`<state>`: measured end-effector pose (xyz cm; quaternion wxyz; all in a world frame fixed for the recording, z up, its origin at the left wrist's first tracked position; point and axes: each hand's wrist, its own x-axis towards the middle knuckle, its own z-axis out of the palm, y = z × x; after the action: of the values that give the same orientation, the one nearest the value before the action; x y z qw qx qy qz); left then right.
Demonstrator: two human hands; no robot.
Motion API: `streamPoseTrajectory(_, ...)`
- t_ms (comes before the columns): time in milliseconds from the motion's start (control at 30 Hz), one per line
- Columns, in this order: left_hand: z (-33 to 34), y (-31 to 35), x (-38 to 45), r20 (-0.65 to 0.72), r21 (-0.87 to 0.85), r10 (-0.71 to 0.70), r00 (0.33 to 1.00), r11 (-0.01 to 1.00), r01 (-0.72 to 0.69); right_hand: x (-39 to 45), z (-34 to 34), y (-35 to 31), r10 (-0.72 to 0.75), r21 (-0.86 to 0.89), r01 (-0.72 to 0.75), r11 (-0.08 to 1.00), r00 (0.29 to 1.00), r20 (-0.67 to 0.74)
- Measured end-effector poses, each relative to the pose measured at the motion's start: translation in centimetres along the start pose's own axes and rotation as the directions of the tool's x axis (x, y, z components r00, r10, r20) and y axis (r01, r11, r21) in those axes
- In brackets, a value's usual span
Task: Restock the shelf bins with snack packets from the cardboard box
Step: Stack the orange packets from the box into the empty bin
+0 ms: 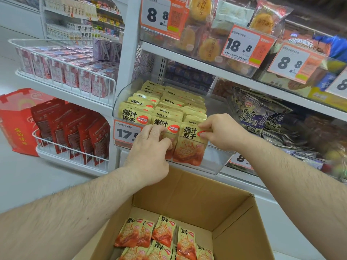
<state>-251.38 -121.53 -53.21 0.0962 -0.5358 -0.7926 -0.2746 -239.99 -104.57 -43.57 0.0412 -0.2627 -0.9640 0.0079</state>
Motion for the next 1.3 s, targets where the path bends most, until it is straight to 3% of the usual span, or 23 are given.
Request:
streamPoseTrajectory(300, 0.0, -0.2, 0.3, -0.005, 0.004, 0.004, 1.000, 1.000, -0.004, -1.2, 0.4, 0.4, 0.025, 0.055, -0.027, 0.998, 0.999, 0.029)
streamPoseTrajectory(367, -0.4, -0.1, 0.7, -0.006, 0.006, -0.017, 1.000, 1.000, 0.017, -1.0, 0.1, 1.2, 0.149, 0.234, -0.128, 0.964, 0.986, -0.071)
streamPoseTrajectory(400, -0.6, -0.1, 1.0, -0.034, 0.017, -0.029, 0.999, 0.999, 0.030, -0.7, -0.2, 1.5, 0.284, 0.439, -0.209, 0.874, 0.952, -0.111)
streamPoseTrajectory(433, -0.9, -0.3, 1.4, -0.086, 0.035, -0.043, 0.995, 0.998, 0.047, -0.2, -0.5, 1.9, 0.429, 0.659, -0.288, 0.694, 0.902, -0.057)
streamPoseTrajectory(467, -1.2, -0.5, 1.9, -0.154, 0.050, -0.070, 0.986, 0.996, 0.078, 0.5, -0.8, 2.0, 0.516, 0.812, -0.366, 0.455, 0.851, 0.095)
streamPoseTrajectory(500, -1.5, -0.8, 2.6, -0.218, 0.047, -0.111, 0.970, 0.991, 0.124, 1.3, -0.7, 2.3, 0.523, 0.847, -0.464, 0.259, 0.805, 0.282)
streamPoseTrajectory(533, -1.9, -0.9, 3.3, -0.251, 0.032, -0.157, 0.955, 0.985, 0.170, 2.0, -0.7, 2.2, 0.484, 0.829, -0.543, 0.130, 0.765, 0.425)
streamPoseTrajectory(600, -2.5, -0.7, 4.8, -0.219, 0.041, -0.206, 0.954, 0.975, 0.220, 3.3, 0.1, 2.0, 0.395, 0.779, -0.627, 0.010, 0.719, 0.572)
streamPoseTrajectory(700, -2.1, 0.3, 6.4, -0.096, 0.109, -0.188, 0.977, 0.974, 0.198, 4.8, 1.3, 1.2, 0.289, 0.762, -0.632, -0.139, 0.710, 0.642)
streamPoseTrajectory(800, -0.9, 0.6, 6.9, -0.006, 0.096, -0.202, 0.979, 0.975, 0.202, 5.0, 1.2, 0.8, 0.321, 0.781, -0.611, -0.131, 0.719, 0.616)
streamPoseTrajectory(967, -0.1, 0.4, 6.6, 0.014, 0.162, -0.188, 0.982, 0.970, 0.183, 5.0, 1.4, 1.2, 0.288, 0.749, -0.647, -0.144, 0.696, 0.657)
streamPoseTrajectory(1100, -0.2, 0.5, 6.8, 0.034, 0.154, -0.201, 0.979, 0.969, 0.194, 5.0, 2.0, 0.7, 0.318, 0.742, -0.637, -0.210, 0.672, 0.668)
streamPoseTrajectory(1200, -0.3, 0.6, 6.9, 0.032, 0.134, -0.216, 0.976, 0.968, 0.210, 5.0, 2.2, 0.9, 0.262, 0.735, -0.630, -0.251, 0.687, 0.678)
streamPoseTrajectory(1300, -0.8, 1.2, 7.3, 0.034, 0.145, -0.211, 0.977, 0.968, 0.204, 4.7, 2.2, 1.1, 0.257, 0.723, -0.661, -0.200, 0.677, 0.690)
